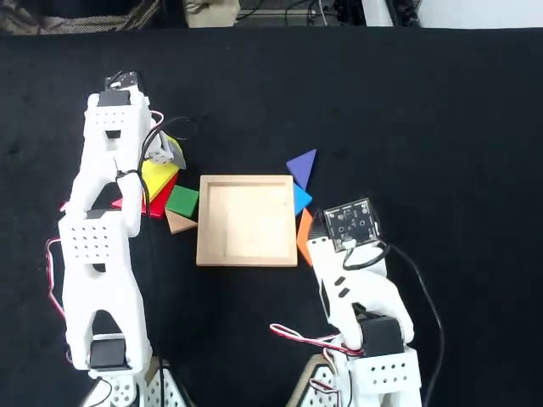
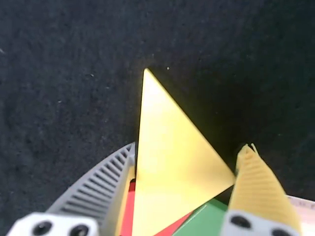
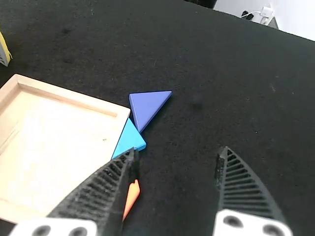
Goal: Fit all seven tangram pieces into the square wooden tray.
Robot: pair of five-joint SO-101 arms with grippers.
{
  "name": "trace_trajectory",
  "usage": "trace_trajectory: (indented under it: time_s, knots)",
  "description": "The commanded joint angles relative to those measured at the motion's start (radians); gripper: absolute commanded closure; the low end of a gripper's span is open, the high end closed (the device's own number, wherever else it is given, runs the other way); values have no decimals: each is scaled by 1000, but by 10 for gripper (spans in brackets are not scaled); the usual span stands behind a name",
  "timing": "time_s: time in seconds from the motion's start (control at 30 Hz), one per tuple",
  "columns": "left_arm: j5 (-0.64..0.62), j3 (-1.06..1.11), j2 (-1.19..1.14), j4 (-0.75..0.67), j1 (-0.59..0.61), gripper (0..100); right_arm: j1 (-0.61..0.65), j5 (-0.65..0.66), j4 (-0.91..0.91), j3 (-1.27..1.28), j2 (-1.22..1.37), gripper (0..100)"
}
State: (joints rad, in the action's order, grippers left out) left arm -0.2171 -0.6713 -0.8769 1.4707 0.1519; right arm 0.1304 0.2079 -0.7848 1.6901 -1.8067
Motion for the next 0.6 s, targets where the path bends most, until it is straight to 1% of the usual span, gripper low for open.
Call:
trace_trajectory:
  time_s: [0.0, 0.1, 0.23, 0.33, 0.47, 0.57]
  knots:
    - [6, -48, 15, 23, -2, 729, 18, 11, -5, -5, -56, 737]
    - [9, -71, 26, 75, -10, 729, 18, 11, -3, -5, -56, 737]
    - [34, -177, 15, 167, -10, 729, 18, 11, -5, -5, -56, 737]
    - [38, -217, 14, 195, -2, 730, 18, 11, -6, -5, -56, 737]
    - [41, -222, 26, 198, -7, 730, 18, 11, -6, -5, -56, 737]
    - [41, -259, 26, 252, -13, 730, 17, 11, -3, -5, -56, 737]
